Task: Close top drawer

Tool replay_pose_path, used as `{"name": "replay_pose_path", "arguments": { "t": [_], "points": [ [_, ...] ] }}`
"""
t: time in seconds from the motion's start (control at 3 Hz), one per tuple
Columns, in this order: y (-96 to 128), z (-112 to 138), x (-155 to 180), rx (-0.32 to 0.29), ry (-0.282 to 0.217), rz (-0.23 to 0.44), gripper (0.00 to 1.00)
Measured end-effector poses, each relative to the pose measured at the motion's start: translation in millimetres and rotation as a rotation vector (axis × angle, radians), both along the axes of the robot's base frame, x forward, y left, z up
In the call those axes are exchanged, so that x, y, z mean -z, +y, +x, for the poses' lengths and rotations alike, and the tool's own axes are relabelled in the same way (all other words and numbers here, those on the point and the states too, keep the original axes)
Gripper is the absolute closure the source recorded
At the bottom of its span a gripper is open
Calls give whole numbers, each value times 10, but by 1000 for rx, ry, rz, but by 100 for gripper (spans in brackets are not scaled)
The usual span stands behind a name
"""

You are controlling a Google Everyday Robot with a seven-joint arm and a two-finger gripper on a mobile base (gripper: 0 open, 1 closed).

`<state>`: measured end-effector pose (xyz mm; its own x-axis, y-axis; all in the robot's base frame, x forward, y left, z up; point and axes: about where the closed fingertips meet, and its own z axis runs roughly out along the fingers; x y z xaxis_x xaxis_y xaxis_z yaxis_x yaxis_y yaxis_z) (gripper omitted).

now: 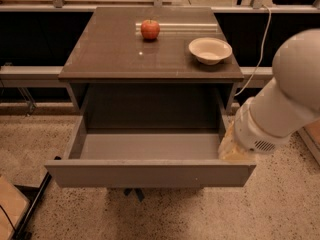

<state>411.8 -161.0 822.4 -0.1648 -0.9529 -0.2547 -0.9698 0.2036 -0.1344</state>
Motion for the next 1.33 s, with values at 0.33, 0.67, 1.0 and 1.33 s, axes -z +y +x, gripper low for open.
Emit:
{"name": "replay_pose_path", "arguments": {
  "t": [0.33,0.67,1.0,1.33],
  "points": [
    [77,-46,451,18,44,22,100],
    [89,-83,988,52,108,66,100],
    [77,-21,1532,102,156,137,100],
    [87,-1,1608,104,163,146,100]
  ]
}}
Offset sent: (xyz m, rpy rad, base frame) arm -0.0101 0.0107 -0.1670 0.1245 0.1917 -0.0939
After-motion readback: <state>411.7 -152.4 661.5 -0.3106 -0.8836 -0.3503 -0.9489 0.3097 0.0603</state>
